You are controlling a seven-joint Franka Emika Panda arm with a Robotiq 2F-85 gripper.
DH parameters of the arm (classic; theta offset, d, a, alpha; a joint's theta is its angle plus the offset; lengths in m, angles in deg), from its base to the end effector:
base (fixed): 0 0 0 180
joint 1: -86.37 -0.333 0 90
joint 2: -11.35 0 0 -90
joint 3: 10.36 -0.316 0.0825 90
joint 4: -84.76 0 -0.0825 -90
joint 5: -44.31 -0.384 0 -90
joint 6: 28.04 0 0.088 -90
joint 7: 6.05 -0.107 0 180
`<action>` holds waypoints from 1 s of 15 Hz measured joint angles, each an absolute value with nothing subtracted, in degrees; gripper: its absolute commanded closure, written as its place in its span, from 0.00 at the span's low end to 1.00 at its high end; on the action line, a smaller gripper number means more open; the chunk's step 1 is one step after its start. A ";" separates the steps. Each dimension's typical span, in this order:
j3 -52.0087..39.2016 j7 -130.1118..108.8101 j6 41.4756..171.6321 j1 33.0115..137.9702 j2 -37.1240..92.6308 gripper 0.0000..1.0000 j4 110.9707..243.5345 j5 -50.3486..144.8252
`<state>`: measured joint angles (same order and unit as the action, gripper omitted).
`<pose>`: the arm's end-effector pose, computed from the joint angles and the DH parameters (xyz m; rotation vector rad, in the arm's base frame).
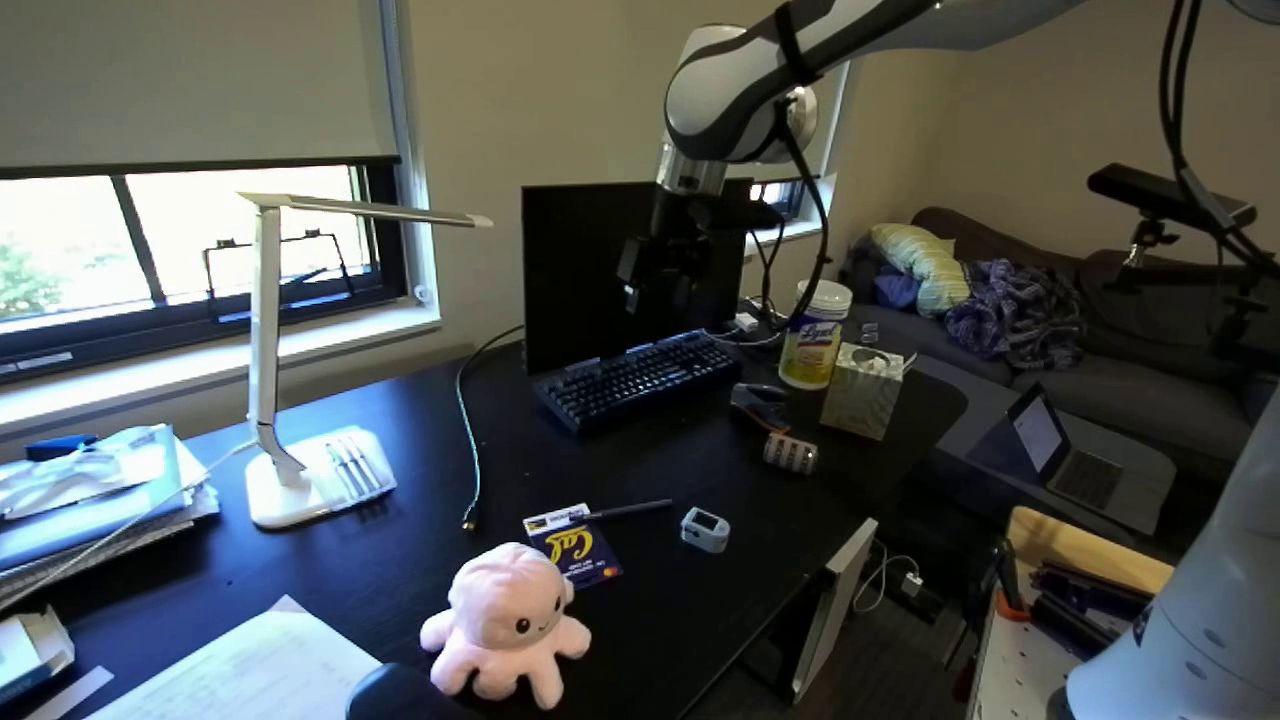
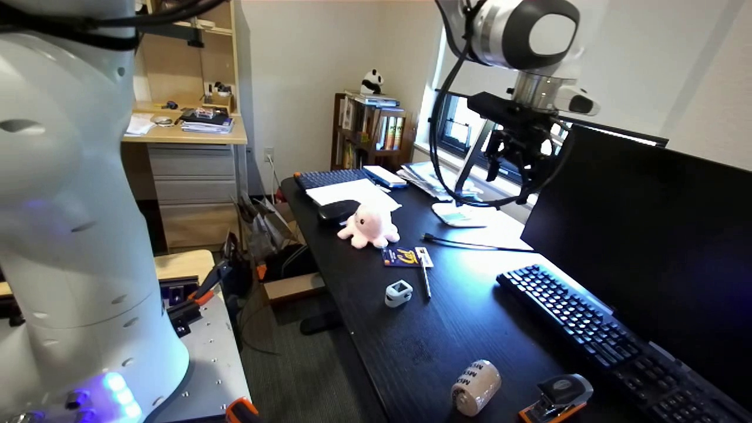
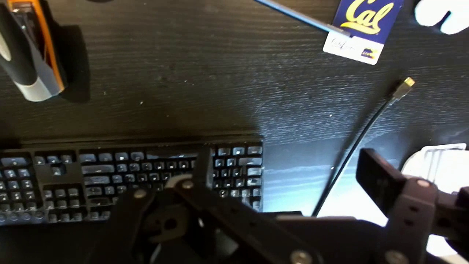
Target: Move the stapler to the right
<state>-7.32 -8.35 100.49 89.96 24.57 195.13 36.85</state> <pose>0.6116 -0.0659 0.3794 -3.0284 0.3508 -0.1377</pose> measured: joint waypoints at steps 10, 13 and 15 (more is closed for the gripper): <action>-10.08 -20.88 106.09 83.65 16.69 0.00 206.61 37.43; -11.34 -18.88 106.09 83.46 15.47 0.00 208.72 37.44; -11.61 -18.61 106.09 83.26 14.96 0.00 209.60 38.26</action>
<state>-11.61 -18.61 106.09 83.26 14.96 209.60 38.26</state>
